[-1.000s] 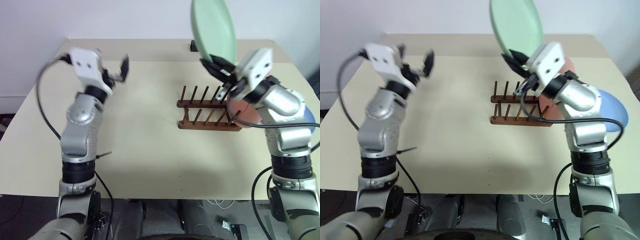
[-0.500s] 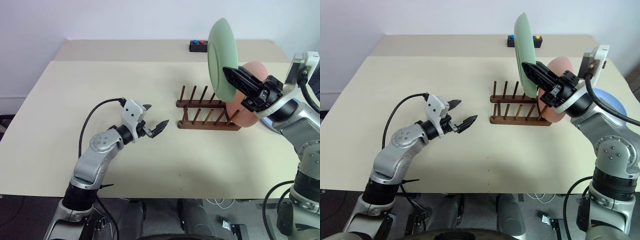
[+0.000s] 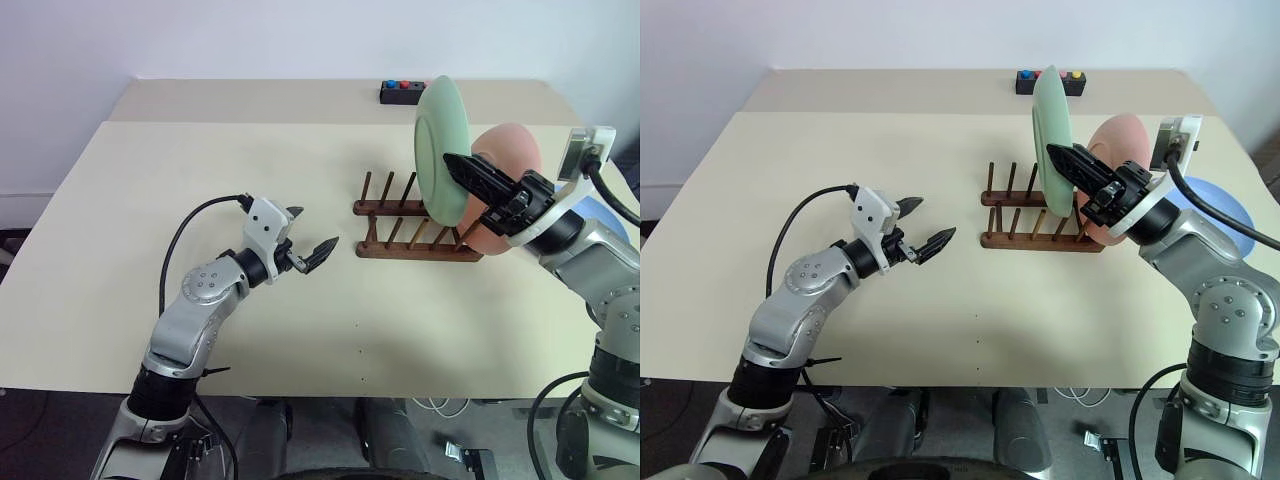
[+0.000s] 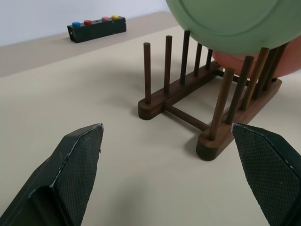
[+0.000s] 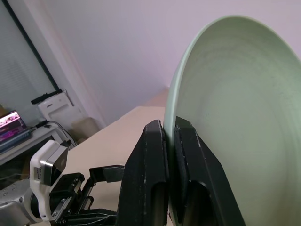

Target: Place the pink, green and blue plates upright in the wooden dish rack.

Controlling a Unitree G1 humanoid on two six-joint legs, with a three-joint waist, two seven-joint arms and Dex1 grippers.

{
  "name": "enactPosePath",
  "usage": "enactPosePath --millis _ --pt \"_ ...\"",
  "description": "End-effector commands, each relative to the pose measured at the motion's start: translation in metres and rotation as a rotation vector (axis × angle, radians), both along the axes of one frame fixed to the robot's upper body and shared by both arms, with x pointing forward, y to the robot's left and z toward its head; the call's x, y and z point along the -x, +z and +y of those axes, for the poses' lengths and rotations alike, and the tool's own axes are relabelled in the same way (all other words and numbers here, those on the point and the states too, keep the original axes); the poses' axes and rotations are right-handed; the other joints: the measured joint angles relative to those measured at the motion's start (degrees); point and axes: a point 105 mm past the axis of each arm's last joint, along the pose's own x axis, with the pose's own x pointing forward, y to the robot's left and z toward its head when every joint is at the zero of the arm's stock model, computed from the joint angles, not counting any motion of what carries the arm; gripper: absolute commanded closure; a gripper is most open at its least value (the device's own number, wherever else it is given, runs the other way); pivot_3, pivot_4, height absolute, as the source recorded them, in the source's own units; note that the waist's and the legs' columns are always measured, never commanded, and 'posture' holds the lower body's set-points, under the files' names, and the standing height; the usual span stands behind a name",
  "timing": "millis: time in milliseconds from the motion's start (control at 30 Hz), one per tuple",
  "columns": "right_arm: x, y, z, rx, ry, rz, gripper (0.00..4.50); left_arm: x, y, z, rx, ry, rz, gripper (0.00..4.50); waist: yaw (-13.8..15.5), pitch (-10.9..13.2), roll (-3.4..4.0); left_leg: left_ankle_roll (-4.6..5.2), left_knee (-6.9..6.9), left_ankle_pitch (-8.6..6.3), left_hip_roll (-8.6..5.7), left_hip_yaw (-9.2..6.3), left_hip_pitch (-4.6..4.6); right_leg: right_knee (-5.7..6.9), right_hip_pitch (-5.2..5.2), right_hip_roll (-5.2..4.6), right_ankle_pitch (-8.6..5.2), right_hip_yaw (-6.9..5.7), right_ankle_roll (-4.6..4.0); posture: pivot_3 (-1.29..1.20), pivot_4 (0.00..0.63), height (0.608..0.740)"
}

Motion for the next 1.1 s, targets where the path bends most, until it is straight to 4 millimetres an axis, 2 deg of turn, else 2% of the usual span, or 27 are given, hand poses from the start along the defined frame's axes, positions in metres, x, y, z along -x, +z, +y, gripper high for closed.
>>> enactPosePath --millis 33,233,333,400,567,900,1100 --pt "0.001 0.011 -0.009 -0.075 -0.013 -0.016 4.5 0.002 0.013 -0.002 0.011 -0.006 -0.05 0.02 0.0 0.0 0.0 0.0 0.0 0.0 0.0 0.0 0.0 0.0 0.0 0.0 0.0 0.0 0.0 0.0 0.15 0.734" --pt "0.002 0.006 -0.007 -0.068 -0.011 0.004 4.5 0.001 0.012 -0.003 0.007 -0.008 -0.051 0.02 0.0 0.0 0.0 0.0 0.0 0.0 0.0 0.0 0.0 -0.01 0.0 0.0 0.0 0.0 0.0 0.0 0.15 0.734" --pt "0.002 0.006 -0.007 -0.068 -0.013 0.004 3.47 0.001 0.012 -0.003 0.006 -0.009 -0.051 0.0 0.0 0.0 0.0 0.0 0.0 0.0 0.0 0.0 0.0 -0.01 0.0 0.0 0.0 0.0 0.0 0.0 0.15 0.734" --pt "0.001 0.007 -0.008 -0.064 -0.026 0.0 2.6 0.001 0.012 -0.003 0.007 -0.01 -0.05 0.0 0.0 0.0 0.0 0.0 0.0 0.0 0.0 0.0 0.0 -0.01 0.0 0.0 0.0 0.0 0.0 0.0 0.15 0.734" --pt "-0.002 0.009 -0.011 -0.049 -0.062 -0.015 0.05 0.002 0.012 -0.004 0.008 -0.011 -0.048 0.0 0.0 0.0 0.0 0.0 -0.02 0.0 0.0 0.0 0.0 -0.01 -0.01 0.0 0.0 0.0 0.0 0.0 0.15 0.734" --pt "-0.005 0.021 -0.013 0.013 -0.094 -0.082 0.05 0.002 0.012 -0.003 0.012 -0.01 -0.048 0.0 0.0 0.0 0.0 0.0 -0.02 0.0 0.0 0.0 -0.01 -0.02 -0.01 0.0 0.0 0.0 0.0 0.0 0.15 0.734" --pt "0.003 0.034 -0.013 0.125 -0.096 -0.162 0.05 0.004 0.014 -0.005 0.023 -0.03 -0.052 0.0 0.0 0.0 0.0 0.0 -0.02 0.0 0.0 0.0 -0.02 -0.04 -0.01 0.0 0.0 0.0 0.0 0.0 0.15 0.734"
